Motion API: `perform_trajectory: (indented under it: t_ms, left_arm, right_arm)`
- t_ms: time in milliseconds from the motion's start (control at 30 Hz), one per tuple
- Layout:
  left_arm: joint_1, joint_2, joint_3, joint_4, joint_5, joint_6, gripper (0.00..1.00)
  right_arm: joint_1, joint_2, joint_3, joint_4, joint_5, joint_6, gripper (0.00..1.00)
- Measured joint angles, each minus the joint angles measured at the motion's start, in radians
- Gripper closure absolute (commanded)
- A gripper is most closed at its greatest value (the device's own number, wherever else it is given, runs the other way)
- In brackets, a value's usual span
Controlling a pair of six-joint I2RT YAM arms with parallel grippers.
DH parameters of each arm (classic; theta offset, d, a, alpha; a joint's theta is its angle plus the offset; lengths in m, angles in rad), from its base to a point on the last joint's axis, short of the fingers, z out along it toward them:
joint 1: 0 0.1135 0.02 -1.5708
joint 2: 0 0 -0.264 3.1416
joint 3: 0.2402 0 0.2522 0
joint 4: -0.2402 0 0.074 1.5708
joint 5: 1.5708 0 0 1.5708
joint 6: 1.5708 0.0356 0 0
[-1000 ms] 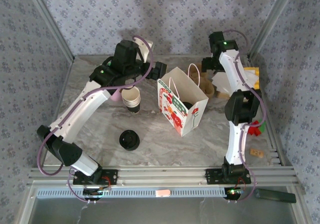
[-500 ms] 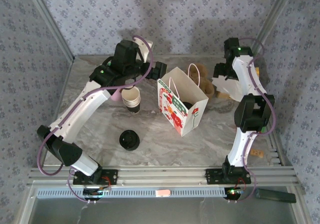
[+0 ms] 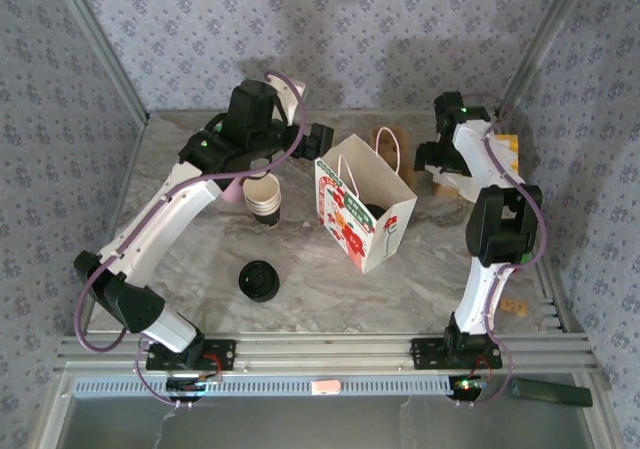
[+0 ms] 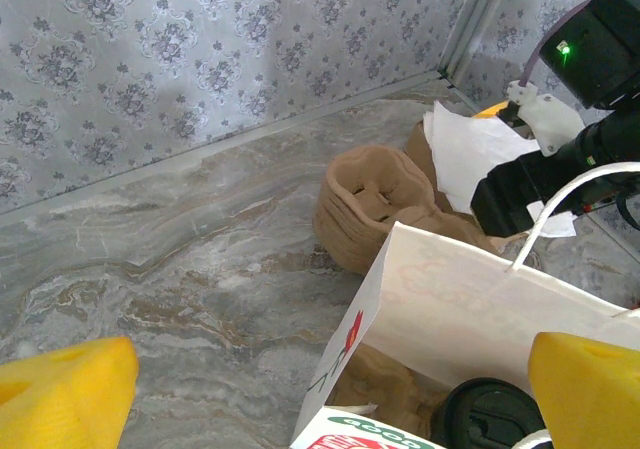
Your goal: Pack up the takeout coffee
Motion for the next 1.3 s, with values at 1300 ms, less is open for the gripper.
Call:
perform_trajectory:
  t_ms: [1300]
  left_arm:
    - [0.004, 0.051, 0.0, 0.001, 0.012, 0.0, 0.0]
  right_arm:
    - [0.024, 0.355, 0.352, -0.042, 0.191, -0.053, 0.15]
